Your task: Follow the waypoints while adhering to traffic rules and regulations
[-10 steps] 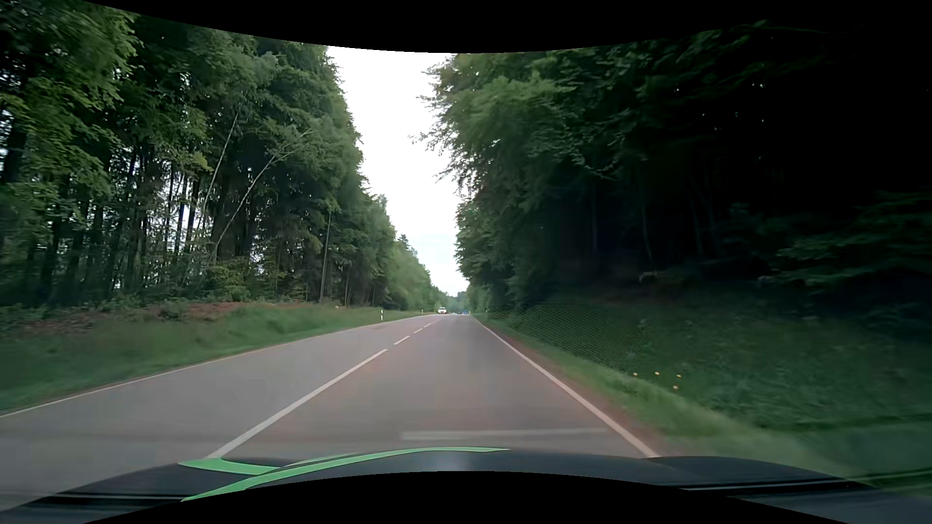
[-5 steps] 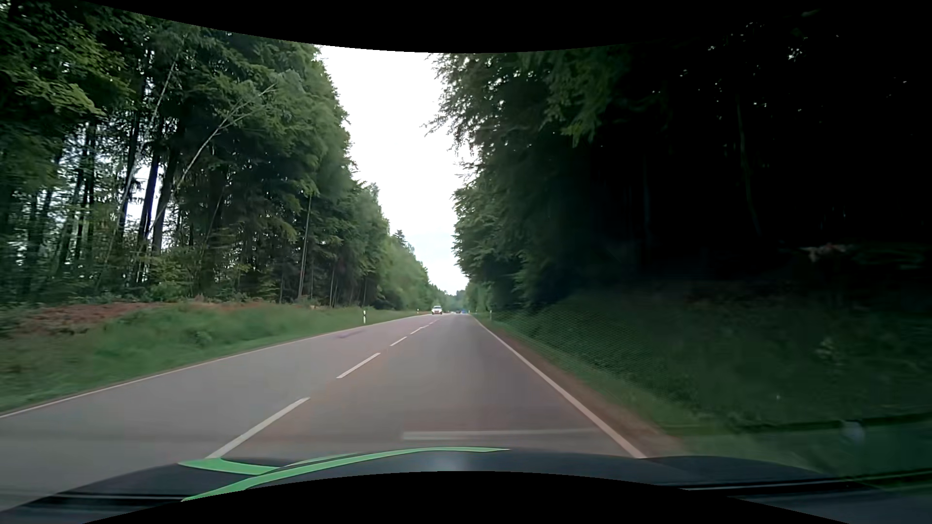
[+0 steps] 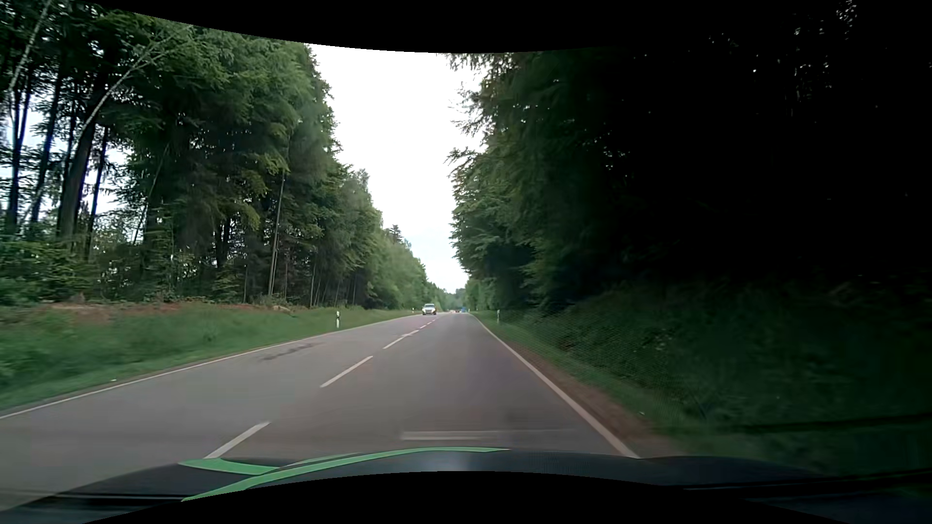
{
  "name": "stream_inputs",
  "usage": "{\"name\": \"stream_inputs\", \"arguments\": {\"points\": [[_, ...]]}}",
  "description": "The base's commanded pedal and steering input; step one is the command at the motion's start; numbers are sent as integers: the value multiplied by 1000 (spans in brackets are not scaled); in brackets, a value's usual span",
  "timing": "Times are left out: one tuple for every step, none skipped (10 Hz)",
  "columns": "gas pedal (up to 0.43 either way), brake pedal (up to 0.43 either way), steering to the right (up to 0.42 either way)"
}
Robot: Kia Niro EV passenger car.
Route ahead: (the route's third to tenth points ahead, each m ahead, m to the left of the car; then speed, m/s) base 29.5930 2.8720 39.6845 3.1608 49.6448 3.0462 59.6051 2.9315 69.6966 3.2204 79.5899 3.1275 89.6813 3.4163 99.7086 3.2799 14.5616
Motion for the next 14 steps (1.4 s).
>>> {"name": "stream_inputs", "arguments": {"points": [[260, 0, 0], [260, 0, 0], [260, 0, -2], [260, 0, -3], [260, 0, -4], [260, 0, -3], [260, 0, -3], [260, 0, -4], [260, 0, -4], [260, 0, -4], [260, 0, -3], [248, 0, -3], [240, 0, -3], [240, 0, -2]]}}
